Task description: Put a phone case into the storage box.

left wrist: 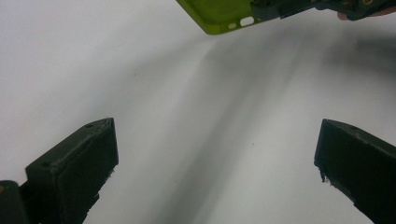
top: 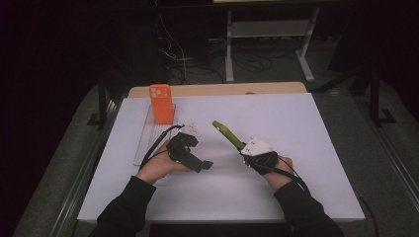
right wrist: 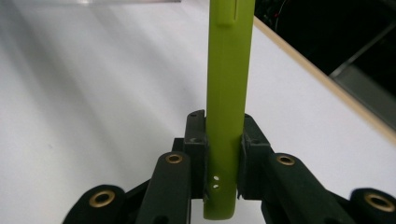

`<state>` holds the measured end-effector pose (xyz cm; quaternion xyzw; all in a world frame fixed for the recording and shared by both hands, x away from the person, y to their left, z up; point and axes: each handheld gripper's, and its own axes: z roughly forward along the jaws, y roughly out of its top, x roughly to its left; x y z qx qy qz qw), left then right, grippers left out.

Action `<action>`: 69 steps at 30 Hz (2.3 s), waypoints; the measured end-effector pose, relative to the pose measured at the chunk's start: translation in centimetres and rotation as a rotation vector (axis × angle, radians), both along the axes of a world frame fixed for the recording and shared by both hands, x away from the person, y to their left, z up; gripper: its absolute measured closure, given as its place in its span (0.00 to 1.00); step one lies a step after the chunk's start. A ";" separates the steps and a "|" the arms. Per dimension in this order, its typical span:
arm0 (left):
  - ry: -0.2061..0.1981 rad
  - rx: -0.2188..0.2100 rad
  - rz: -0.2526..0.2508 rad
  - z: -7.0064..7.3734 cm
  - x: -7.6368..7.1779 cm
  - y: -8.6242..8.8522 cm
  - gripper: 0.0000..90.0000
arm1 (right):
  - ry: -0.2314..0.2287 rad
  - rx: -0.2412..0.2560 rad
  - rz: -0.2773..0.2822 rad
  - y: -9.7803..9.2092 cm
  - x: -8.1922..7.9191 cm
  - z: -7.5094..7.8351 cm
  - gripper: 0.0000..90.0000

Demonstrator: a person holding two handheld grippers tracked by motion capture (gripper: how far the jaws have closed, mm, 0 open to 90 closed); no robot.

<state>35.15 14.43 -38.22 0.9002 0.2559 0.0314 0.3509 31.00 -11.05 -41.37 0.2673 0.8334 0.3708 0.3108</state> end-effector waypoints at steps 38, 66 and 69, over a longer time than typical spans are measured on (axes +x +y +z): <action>-0.019 -0.246 0.132 2.8 2.6 -1.6 0.00 | 0.237 0.437 -0.106 -2.6 1.1 0.7 0.84; -0.015 -0.395 0.178 2.9 4.2 -5.1 0.00 | 0.247 0.421 -0.032 0.1 0.5 0.4 0.84; -0.011 -0.406 0.183 2.9 4.2 -5.2 0.00 | 0.245 0.415 -0.032 0.2 0.5 0.4 0.84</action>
